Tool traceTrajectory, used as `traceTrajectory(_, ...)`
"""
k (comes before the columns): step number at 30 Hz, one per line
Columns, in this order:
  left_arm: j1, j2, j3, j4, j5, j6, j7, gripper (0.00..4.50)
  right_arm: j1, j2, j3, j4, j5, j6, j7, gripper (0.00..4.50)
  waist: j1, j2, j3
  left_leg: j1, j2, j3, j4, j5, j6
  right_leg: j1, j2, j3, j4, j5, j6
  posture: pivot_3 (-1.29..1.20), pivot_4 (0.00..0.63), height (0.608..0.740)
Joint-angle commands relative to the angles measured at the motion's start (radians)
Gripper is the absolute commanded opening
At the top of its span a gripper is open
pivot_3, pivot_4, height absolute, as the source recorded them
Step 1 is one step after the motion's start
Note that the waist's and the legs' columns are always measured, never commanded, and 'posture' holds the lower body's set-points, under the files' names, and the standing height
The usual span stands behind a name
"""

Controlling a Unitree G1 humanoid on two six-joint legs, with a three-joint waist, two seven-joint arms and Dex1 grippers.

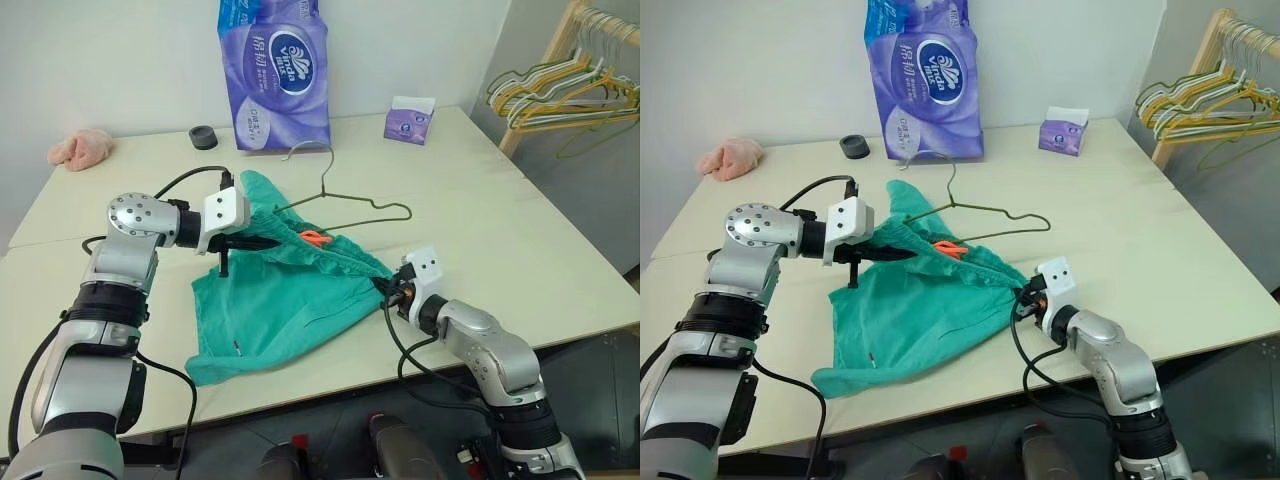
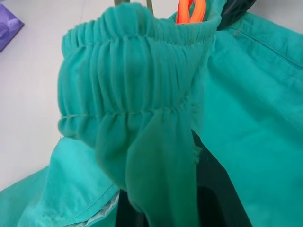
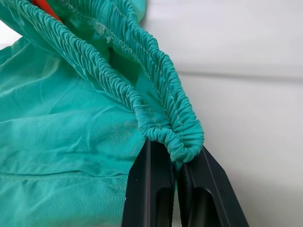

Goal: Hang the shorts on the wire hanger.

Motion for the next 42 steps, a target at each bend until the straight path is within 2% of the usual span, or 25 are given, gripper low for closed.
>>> traceTrajectory(1,0.008,0.062,0.063,-0.125,-0.101,0.147,-0.051,0.0,-0.023,-0.046,-0.051,-0.005,0.001,-0.026,0.022,0.08,0.0,0.0,0.0,0.0,0.0,0.0,0.0,0.0,0.0,0.0,0.0,0.0,0.0,0.0,0.0,-0.21,0.099,0.74)
traceTrajectory(6,0.036,0.152,0.055,-0.216,-0.145,0.25,-0.146,0.0,-0.054,-0.124,-0.079,0.003,0.031,-0.009,0.097,0.08,0.0,0.0,0.0,0.0,0.0,0.0,0.0,0.0,0.0,0.0,0.0,0.0,0.0,0.0,0.0,-0.2,0.098,0.74)
traceTrajectory(11,0.063,0.226,0.02,-0.221,-0.1,0.192,-0.206,0.0,-0.061,-0.191,-0.088,-0.007,0.049,-0.002,0.145,0.08,0.002,0.0,0.0,0.0,0.0,0.0,0.0,0.0,0.0,0.0,0.001,0.0,0.0,0.0,0.0,-0.2,0.096,0.74)
traceTrajectory(26,0.02,0.274,-0.061,-0.083,0.042,0.013,-0.202,0.0,-0.057,-0.293,-0.061,-0.095,0.043,-0.02,0.198,0.08,0.004,0.0,0.0,0.0,0.0,0.001,0.0,0.0,0.0,0.0,0.001,0.0,0.0,0.0,0.0,-0.21,0.094,0.74)
traceTrajectory(36,0.002,0.332,-0.139,-0.01,0.177,-0.132,-0.186,0.0,-0.082,-0.489,0.02,-0.118,-0.016,-0.1,0.327,0.08,0.002,0.0,0.0,0.0,0.001,0.001,0.0,0.0,0.0,0.0,0.001,0.0,-0.001,0.0,0.001,-0.22,0.099,0.74)
traceTrajectory(42,-0.016,0.319,-0.152,0.021,0.218,-0.168,-0.135,0.0,-0.137,-0.492,0.053,-0.191,0.024,-0.073,0.367,0.08,0.003,0.0,0.0,0.0,0.0,0.001,0.0,0.0,0.0,0.0,0.001,0.0,-0.001,0.0,0.001,-0.21,0.101,0.74)
